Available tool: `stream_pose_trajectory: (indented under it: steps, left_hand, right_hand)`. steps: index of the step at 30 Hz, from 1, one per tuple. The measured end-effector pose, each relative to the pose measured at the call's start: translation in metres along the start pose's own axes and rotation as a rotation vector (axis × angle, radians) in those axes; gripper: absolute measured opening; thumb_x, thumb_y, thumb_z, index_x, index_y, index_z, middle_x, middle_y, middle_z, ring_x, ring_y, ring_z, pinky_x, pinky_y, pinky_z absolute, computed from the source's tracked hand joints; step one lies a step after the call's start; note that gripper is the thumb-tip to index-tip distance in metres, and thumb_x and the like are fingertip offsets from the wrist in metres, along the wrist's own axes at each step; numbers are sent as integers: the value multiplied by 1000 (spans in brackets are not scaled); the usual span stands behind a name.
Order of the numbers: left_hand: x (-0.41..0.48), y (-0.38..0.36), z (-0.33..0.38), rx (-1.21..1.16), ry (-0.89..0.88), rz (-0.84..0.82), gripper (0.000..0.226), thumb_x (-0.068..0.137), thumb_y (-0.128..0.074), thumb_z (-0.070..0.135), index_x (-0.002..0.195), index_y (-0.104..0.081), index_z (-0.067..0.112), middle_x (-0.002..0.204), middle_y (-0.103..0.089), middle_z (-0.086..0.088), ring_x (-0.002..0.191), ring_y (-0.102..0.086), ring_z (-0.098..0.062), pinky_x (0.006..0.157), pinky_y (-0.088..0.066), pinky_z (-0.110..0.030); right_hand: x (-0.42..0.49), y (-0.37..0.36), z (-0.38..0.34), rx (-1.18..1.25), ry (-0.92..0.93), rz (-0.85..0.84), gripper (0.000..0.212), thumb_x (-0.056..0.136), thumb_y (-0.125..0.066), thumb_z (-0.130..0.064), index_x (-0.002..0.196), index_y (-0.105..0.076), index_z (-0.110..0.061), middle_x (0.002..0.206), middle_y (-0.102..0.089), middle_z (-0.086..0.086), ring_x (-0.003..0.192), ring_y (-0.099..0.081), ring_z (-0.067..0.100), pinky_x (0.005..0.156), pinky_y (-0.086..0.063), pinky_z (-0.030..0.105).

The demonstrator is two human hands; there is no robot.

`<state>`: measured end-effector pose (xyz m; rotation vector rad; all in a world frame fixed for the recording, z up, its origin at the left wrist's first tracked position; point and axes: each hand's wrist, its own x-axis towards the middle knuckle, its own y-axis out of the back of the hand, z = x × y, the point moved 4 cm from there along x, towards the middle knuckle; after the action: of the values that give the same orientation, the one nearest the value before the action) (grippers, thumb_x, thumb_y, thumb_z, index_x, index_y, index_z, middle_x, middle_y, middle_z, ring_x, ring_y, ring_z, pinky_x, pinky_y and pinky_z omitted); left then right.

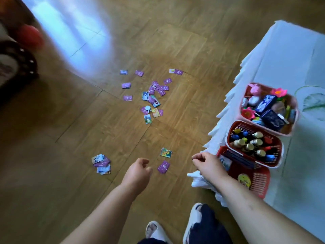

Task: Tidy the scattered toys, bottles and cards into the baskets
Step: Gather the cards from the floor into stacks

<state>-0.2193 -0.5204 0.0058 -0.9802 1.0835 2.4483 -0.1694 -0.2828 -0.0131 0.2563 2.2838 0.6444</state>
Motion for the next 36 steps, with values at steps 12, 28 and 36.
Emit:
stream_pose_trajectory:
  steps: [12, 28, 36]
  left_hand:
    - [114, 72, -47, -57, 162, 23, 45, 92, -54, 21, 137, -50, 19, 136, -56, -4, 110, -60, -20, 88, -49, -30]
    - [438, 0, -328, -26, 521, 128, 84, 88, -61, 27, 155, -12, 22, 157, -11, -17, 133, -39, -38, 111, -34, -42]
    - [558, -34, -464, -23, 547, 484, 82, 97, -48, 46, 157, 0, 19, 162, 7, -18, 147, -12, -42, 118, -15, -50]
  right_hand:
    - [94, -102, -76, -169, 0, -207, 7, 83, -67, -20, 84, -65, -26, 84, -68, -8, 77, -64, 14, 80, -56, 40]
    - [286, -435, 75, -802, 221, -579, 30, 89, -62, -28, 119, -54, -26, 119, -47, -1, 112, -54, 20, 88, -44, 30]
    - [340, -554, 184, -1115, 718, -771, 25, 85, -61, -24, 104, -46, -29, 105, -44, 2, 93, -54, 23, 71, -48, 34]
